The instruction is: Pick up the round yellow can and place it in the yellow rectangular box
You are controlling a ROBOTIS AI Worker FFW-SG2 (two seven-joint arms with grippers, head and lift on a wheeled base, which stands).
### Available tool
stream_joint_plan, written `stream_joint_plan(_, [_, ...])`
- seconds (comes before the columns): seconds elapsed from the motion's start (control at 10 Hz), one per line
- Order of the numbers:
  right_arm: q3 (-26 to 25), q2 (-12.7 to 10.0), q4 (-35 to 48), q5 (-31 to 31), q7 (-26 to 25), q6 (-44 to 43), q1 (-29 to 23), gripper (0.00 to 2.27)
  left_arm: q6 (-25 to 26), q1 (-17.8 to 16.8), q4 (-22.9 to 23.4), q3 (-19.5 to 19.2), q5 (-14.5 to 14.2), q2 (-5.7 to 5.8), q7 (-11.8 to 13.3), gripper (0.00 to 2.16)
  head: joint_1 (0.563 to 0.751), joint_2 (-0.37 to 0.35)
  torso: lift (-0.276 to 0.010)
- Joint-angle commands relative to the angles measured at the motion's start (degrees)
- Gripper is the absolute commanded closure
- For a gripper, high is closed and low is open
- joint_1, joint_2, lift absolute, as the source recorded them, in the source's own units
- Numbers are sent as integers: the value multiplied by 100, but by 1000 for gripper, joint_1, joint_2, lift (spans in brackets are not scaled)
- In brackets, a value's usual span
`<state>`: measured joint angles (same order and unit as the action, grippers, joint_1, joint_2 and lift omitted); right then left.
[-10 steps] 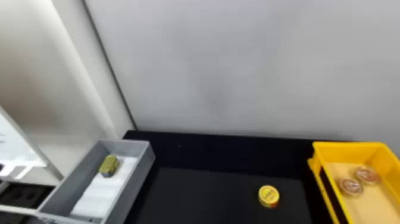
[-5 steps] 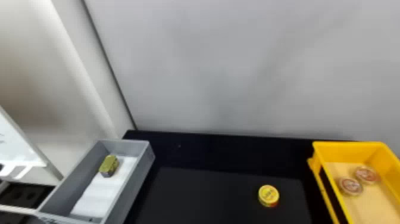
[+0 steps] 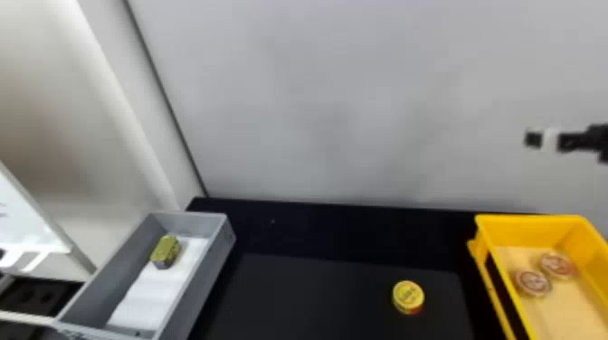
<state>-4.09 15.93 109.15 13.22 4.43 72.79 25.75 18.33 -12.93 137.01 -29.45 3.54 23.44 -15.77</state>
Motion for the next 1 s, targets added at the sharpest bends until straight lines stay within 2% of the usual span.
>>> stream_joint_plan(0.0, [584, -90, -1194, 58, 172, -570, 35, 125, 14, 36, -52, 149, -3, 3, 3, 24, 621, 223, 0])
stream_joint_plan(0.3, [1640, -108, -2636, -12, 946, -1335, 299, 127, -92, 19, -96, 237, -3, -23, -6, 24, 621, 223, 0])
stream_joint_plan(0.4, [1824, -196, -2987, -214, 1315, -1546, 334, 125, -179, 19, -131, 281, -3, -41, -6, 24, 621, 223, 0])
stream_joint_plan(0.6, [1745, -635, -3638, -1735, 2678, -2162, 307, 127, -408, 36, -210, 325, 41, -93, 90, 12, 621, 223, 0])
stream_joint_plan(0.7, [1745, -864, -3787, -2438, 3004, -2443, 246, 127, -452, 36, -210, 351, 85, -93, 126, 12, 621, 223, 0])
stream_joint_plan(0.9, [1956, -951, -4306, -2605, 3118, -2918, 246, 127, -584, 10, -227, 377, 94, -93, 134, 12, 621, 223, 0])
